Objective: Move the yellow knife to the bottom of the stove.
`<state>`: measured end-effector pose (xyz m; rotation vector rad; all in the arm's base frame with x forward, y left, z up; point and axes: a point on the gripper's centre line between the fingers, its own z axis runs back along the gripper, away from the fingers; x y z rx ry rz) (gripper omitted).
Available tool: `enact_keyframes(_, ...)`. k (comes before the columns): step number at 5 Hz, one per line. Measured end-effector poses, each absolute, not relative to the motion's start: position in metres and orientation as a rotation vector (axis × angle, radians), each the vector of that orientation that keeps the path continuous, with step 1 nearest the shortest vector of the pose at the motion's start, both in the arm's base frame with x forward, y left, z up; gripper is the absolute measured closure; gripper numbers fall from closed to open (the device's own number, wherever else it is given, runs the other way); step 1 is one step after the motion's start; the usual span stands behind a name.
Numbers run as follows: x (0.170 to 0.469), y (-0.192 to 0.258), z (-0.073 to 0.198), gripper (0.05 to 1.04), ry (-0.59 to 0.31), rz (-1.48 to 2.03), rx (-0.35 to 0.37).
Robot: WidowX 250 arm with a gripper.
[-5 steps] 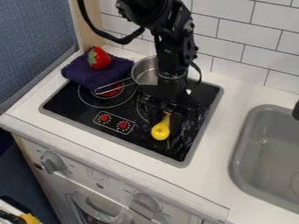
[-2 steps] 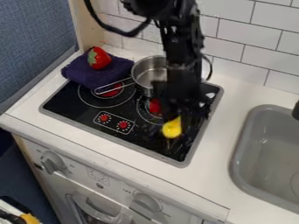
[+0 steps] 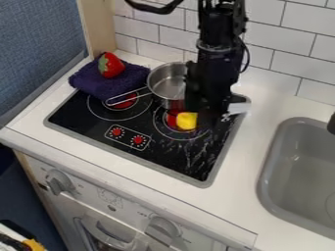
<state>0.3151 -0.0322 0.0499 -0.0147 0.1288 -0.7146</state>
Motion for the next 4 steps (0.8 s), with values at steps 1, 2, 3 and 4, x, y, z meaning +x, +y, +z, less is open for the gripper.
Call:
enact_keyframes(1,0.3,-0.021,0.059,0.646,0.111,-0.982,0.002)
enact_keyframes(2,0.274,0.012,0.059,0.646,0.061,-1.206,-0.028)
enact_keyframes(3,0.261,0.03,0.049,0.646,0.033,-1.31,-0.013)
enact_keyframes(4,0.261,0.051,0.048,0.646,0.042,-1.351,0.023)
